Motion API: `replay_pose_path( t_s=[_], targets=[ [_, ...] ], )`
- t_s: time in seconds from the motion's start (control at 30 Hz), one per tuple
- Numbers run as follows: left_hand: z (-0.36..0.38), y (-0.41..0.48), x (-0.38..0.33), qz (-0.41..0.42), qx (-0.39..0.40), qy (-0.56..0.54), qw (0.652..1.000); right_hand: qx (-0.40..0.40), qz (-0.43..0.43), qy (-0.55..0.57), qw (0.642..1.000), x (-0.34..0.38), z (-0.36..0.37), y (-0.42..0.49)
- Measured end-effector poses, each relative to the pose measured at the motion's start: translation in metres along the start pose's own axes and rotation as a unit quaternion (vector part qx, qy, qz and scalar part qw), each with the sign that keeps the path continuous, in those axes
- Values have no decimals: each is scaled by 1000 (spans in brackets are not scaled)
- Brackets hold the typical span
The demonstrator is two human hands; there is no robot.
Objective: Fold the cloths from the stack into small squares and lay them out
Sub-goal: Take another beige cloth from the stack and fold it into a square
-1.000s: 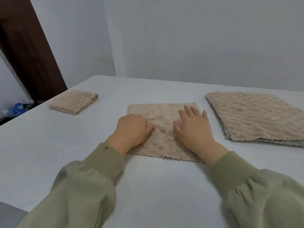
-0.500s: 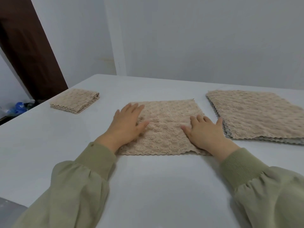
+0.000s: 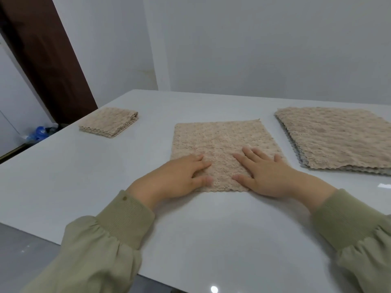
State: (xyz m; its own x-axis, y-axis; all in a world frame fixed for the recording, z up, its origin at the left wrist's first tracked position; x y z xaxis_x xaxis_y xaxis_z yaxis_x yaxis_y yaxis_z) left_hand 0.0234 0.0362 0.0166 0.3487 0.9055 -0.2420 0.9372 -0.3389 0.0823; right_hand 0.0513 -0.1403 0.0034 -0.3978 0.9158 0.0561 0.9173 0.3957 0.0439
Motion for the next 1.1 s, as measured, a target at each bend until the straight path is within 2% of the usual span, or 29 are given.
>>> replay_pose_path(
  t_s=[0.1,0.13,0.2,0.27,0.3,0.4,0.5,0.57,0.67,0.8,0.93,1.03,1.1],
  targets=[
    [-24,13,10,-28,-123,-20,992,-87,24,61,994,-1,-17,12],
    [-24,19,14,-26,-125,8,992,-103,32,61,992,-3,-18,16],
    [-11,33,28,-39,-60,53,996,-67,39,23,997,-10,-7,25],
    [-1,47,43,-60,-14,41,997,-49,40,9,998,-17,-4,32],
    [-2,56,49,-64,-22,10,998,-77,41,26,996,-21,-11,36],
    [-7,76,68,-96,-69,-97,988,-173,72,108,976,-33,-37,53],
    [-8,87,84,-137,-113,-107,978,-153,69,78,983,-40,-33,76],
    [-13,91,94,-168,-175,-111,964,-150,79,81,982,-46,-34,92],
    [-22,93,104,-189,-258,-147,936,-194,117,122,966,-59,-48,113],
    [-27,97,112,-194,-305,-175,916,-219,162,133,953,-83,-35,134],
    [-30,106,135,-233,-342,-139,900,-189,157,89,965,-95,-5,142],
    [-27,118,143,-269,-295,-23,917,-185,178,75,964,-99,-5,144],
    [-26,126,140,-261,-263,44,928,-188,179,72,963,-99,-4,145]
  ],
)
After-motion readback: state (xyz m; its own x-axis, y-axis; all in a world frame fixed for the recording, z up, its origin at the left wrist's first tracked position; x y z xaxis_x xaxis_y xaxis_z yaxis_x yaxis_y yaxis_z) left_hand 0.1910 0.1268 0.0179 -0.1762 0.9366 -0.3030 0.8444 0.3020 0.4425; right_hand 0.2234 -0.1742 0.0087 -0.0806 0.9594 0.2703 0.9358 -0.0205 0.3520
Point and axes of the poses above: each hand's wrist, its own y-axis towards the middle knuckle, its own z-axis out of the palm, x = y × z, the point moved 7 cm from there along y, towards the middle knuckle, and after that the axes turned 12 degrees about -x, right-handed, at the moved point
